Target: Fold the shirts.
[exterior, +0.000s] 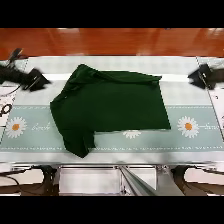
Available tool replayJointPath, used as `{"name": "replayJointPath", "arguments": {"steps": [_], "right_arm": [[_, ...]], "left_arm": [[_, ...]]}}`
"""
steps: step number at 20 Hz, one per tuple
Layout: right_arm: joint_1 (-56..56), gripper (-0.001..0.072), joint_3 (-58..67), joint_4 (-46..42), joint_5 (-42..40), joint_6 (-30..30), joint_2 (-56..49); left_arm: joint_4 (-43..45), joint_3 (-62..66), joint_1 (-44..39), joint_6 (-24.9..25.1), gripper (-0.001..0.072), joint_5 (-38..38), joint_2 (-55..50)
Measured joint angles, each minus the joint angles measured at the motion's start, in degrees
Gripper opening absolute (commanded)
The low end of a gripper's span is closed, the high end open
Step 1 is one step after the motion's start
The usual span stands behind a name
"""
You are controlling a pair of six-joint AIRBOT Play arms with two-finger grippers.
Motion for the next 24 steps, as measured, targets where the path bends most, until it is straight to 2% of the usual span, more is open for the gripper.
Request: {"name": "replayJointPath", "arguments": {"steps": [4, 8, 12, 16, 17, 18, 19, 24], "right_arm": [[-5.1, 0.0416, -20.9, -1.0, -5.5, -2.1, 10.9], [-6.8, 0.0416, -34.9, 3.1, -10.0, -6.0, 17.2], [-7.3, 0.0416, -39.4, 5.2, -10.0, -8.7, 19.1], [-7.5, 0.0416, -40.7, 6.1, -9.7, -9.9, 19.7], [-7.5, 0.0416, -40.7, 6.1, -9.6, -10.1, 19.7], [-7.5, 0.0416, -40.8, 6.1, -9.5, -10.1, 19.8], [-7.5, 0.0416, -40.9, 5.9, -9.5, -10.1, 19.8], [-7.4, 0.0416, -41.3, 1.2, -8.7, -7.2, 19.6]], "left_arm": [[1.9, -23.1, 9.5, -0.4, 0.0506, 3.0, 13.2], [-1.7, -40.8, 14.4, 2.3, 0.0506, 5.2, 19.1], [-4.3, -47.9, 15.3, 3.4, 0.0506, 7.5, 20.1], [-8.4, -49.8, 11.4, 3.9, 0.05, 9.1, 18.0], [-9.5, -50.0, 9.6, 4.2, 0.0394, 9.9, 17.3], [-9.8, -50.0, 7.8, 4.2, 0.0116, 10.9, 16.6], [-9.6, -50.0, 6.2, 4.3, 0.0024, 12.2, 15.9], [-10.4, -47.6, 2.5, 5.4, 0.0025, 12.6, 14.7]]}}
